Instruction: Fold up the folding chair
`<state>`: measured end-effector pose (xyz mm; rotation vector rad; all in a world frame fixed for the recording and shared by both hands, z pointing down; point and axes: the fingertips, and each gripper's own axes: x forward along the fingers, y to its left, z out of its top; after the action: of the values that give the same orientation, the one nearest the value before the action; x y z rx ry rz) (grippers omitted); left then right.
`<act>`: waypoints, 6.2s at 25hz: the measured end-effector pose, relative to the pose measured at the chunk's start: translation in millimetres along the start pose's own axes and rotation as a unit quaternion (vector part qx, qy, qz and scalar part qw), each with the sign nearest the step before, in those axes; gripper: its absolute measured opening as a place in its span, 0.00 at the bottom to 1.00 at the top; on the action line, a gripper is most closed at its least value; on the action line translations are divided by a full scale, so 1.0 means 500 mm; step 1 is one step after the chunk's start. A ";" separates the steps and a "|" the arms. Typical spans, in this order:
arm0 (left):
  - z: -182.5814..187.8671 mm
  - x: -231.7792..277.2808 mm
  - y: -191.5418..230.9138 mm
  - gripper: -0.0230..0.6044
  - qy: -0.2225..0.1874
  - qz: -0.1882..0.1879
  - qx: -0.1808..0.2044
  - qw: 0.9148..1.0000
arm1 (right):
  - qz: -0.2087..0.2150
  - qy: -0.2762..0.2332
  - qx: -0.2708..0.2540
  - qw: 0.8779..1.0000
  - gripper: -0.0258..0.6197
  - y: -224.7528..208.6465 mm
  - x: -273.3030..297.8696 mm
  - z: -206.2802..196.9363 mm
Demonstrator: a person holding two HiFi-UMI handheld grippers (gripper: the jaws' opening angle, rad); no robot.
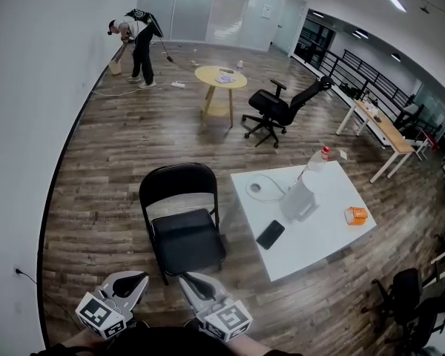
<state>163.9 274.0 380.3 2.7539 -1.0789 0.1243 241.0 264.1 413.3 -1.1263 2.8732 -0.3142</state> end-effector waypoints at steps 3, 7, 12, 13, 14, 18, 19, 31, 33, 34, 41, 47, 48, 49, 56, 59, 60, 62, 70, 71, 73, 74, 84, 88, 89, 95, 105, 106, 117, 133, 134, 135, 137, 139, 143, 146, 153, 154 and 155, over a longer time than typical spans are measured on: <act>0.003 0.007 0.003 0.03 -0.002 0.014 -0.001 1.000 | 0.005 -0.001 0.005 1.000 0.09 -0.017 -0.007 -0.002; -0.007 0.015 -0.001 0.03 -0.003 0.021 0.001 1.000 | 0.011 0.001 0.007 1.000 0.09 -0.030 -0.019 -0.013; -0.001 0.028 0.003 0.03 0.005 0.023 0.007 1.000 | 0.004 0.005 0.012 1.000 0.09 -0.051 -0.024 -0.025; 0.000 0.032 0.006 0.03 0.005 0.020 0.007 1.000 | 0.001 0.006 0.013 1.000 0.09 -0.056 -0.023 -0.027; 0.001 0.035 0.010 0.03 0.006 0.016 0.007 1.000 | -0.003 0.007 0.014 1.000 0.09 -0.061 -0.021 -0.027; 0.007 0.051 0.035 0.03 0.006 0.001 0.005 1.000 | -0.017 0.009 0.009 1.000 0.09 -0.077 -0.009 -0.021; 0.009 0.057 0.042 0.03 0.006 -0.004 0.005 1.000 | -0.023 0.009 0.006 1.000 0.09 -0.082 -0.004 -0.019; 0.025 0.110 0.197 0.07 0.018 -0.070 0.019 0.997 | -0.093 0.024 0.004 0.995 0.09 -0.127 0.111 -0.024; 0.029 0.113 0.228 0.08 0.018 -0.077 0.020 0.997 | -0.100 0.029 0.008 0.995 0.10 -0.131 0.139 -0.030; 0.034 0.115 0.241 0.08 0.019 -0.080 0.019 0.996 | -0.105 0.032 0.010 0.994 0.10 -0.133 0.151 -0.033; 0.038 0.115 0.335 0.09 0.014 -0.109 0.002 0.994 | -0.135 0.044 0.000 0.990 0.12 -0.122 0.226 -0.022; 0.027 0.120 0.377 0.12 0.016 -0.145 -0.006 0.989 | -0.163 0.052 0.008 0.985 0.15 -0.113 0.250 -0.027; 0.022 0.121 0.380 0.13 0.018 -0.150 -0.007 0.988 | -0.167 0.052 0.014 0.984 0.16 -0.115 0.249 -0.032; 0.018 0.124 0.382 0.14 0.019 -0.155 -0.009 0.988 | -0.171 0.053 0.019 0.984 0.17 -0.118 0.246 -0.038; 0.017 0.172 0.381 0.17 0.038 -0.167 -0.006 0.985 | -0.190 0.051 0.046 0.979 0.19 -0.157 0.216 -0.059; 0.015 0.202 0.377 0.19 0.048 -0.164 0.000 0.985 | -0.187 0.052 0.062 0.979 0.21 -0.187 0.201 -0.078; 0.016 0.213 0.376 0.20 0.051 -0.162 0.004 0.985 | -0.184 0.052 0.066 0.979 0.22 -0.199 0.198 -0.083; 0.020 0.234 0.376 0.22 0.056 -0.156 0.012 0.986 | -0.177 0.053 0.070 0.980 0.23 -0.224 0.193 -0.090; 0.035 0.312 0.378 0.23 0.075 -0.124 0.039 0.989 | -0.161 0.060 0.092 0.981 0.27 -0.321 0.168 -0.126; 0.035 0.319 0.379 0.24 0.078 -0.122 0.042 0.989 | -0.162 0.062 0.093 0.980 0.28 -0.331 0.168 -0.133; 0.036 0.330 0.383 0.25 0.085 -0.117 0.048 0.988 | -0.161 0.066 0.098 0.980 0.30 -0.347 0.170 -0.146; 0.037 0.333 0.386 0.25 0.088 -0.114 0.051 0.988 | -0.159 0.067 0.102 0.980 0.31 -0.352 0.171 -0.151; 0.005 0.379 0.439 0.30 0.139 -0.117 0.067 0.981 | -0.188 0.090 0.131 0.969 0.35 -0.408 0.151 -0.207; 0.003 0.398 0.489 0.32 0.145 -0.132 0.068 0.978 | -0.213 0.102 0.139 0.962 0.37 -0.418 0.167 -0.218; 0.000 0.403 0.504 0.33 0.144 -0.139 0.068 0.977 | -0.222 0.103 0.140 0.959 0.37 -0.421 0.173 -0.219; -0.026 0.436 0.602 0.35 0.153 -0.184 0.075 0.968 | -0.300 0.091 0.184 0.932 0.38 -0.432 0.226 -0.233; -0.091 0.490 0.742 0.42 0.181 -0.257 0.078 0.946 | -0.401 0.072 0.231 0.884 0.43 -0.416 0.299 -0.270; -0.100 0.497 0.751 0.43 0.188 -0.260 0.079 0.944 | -0.409 0.068 0.235 0.879 0.44 -0.419 0.300 -0.275; -0.190 0.589 0.833 0.52 0.278 -0.226 0.045 0.933 | -0.458 0.043 0.311 0.831 0.47 -0.466 0.224 -0.395; -0.318 0.685 0.924 0.59 0.383 -0.172 0.090 0.903 | -0.470 0.052 0.452 0.756 0.55 -0.490 0.117 -0.683; -0.327 0.688 0.927 0.59 0.388 -0.171 0.092 0.901 | -0.470 0.053 0.460 0.751 0.56 -0.491 0.113 -0.702; -0.336 0.689 0.931 0.59 0.393 -0.170 0.095 0.899 | -0.471 0.053 0.469 0.745 0.57 -0.493 0.109 -0.722; -0.352 0.692 0.939 0.59 0.403 -0.166 0.099 0.895 | -0.471 0.053 0.486 0.734 0.59 -0.497 0.101 -0.762; -0.368 0.696 0.945 0.59 0.411 -0.164 0.104 0.891 | -0.471 0.057 0.496 0.728 0.61 -0.502 0.095 -0.799; -0.393 0.702 0.949 0.59 0.426 -0.167 0.114 0.882 | -0.470 0.067 0.514 0.714 0.64 -0.511 0.087 -0.875; -0.406 0.709 0.947 0.60 0.434 -0.172 0.127 0.875 | -0.474 0.072 0.529 0.700 0.66 -0.526 0.076 -0.939; -0.433 0.724 0.941 0.63 0.451 -0.185 0.148 0.860 | -0.444 0.075 0.547 0.706 0.72 -0.536 0.094 -1.040; -0.437 0.723 0.940 0.63 0.453 -0.187 0.148 0.859 | -0.439 0.064 0.553 0.705 0.73 -0.539 0.098 -1.045; -0.441 0.722 0.941 0.63 0.455 -0.188 0.149 0.857 | -0.436 0.056 0.560 0.702 0.73 -0.542 0.100 -1.053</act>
<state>106.1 -261.2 712.6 2.5144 -0.2623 1.4516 327.1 127.6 985.2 -1.8752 1.2731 -1.8075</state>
